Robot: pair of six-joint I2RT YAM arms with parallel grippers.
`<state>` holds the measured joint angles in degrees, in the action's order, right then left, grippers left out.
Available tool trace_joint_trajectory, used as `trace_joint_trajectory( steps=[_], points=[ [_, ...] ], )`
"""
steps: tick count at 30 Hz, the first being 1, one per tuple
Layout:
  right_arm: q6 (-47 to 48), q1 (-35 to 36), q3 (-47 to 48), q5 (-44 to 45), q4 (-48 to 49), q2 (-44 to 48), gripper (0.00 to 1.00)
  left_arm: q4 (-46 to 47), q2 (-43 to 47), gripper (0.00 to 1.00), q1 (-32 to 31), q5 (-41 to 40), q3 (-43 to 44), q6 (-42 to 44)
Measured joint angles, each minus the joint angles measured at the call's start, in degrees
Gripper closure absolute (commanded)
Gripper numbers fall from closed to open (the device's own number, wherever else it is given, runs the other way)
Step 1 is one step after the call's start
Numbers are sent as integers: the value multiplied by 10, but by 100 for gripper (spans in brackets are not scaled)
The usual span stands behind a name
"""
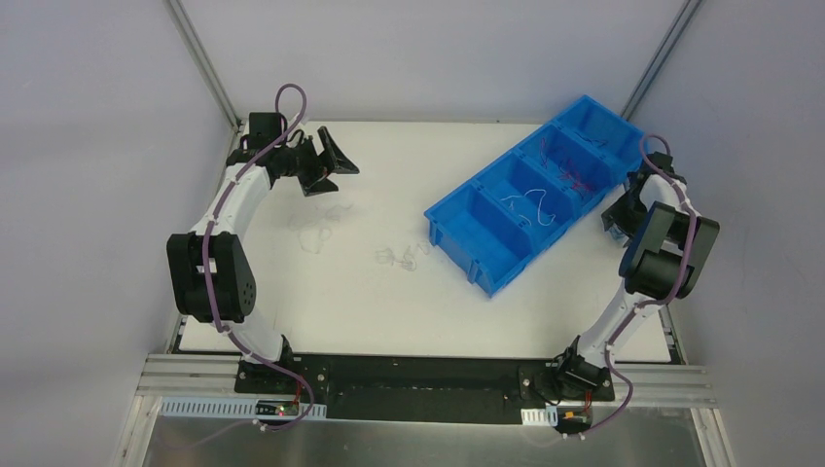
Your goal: Untangle the cables
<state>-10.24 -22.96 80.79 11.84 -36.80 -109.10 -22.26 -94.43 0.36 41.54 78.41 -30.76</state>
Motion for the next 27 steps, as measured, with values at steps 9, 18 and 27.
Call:
trace_joint_trajectory(
  steps=[9, 18, 27],
  points=[
    [7, -2, 47, 4, 23, -74, 49, -10, -3, 15, 0, 0, 0, 0],
    [19, -1, 91, -14, 30, -108, 100, -14, -6, 16, 0, 0, 1, 1],
    [16, 62, 51, -109, -9, 76, 100, -25, -13, 13, 0, 0, 10, 4]
  ],
)
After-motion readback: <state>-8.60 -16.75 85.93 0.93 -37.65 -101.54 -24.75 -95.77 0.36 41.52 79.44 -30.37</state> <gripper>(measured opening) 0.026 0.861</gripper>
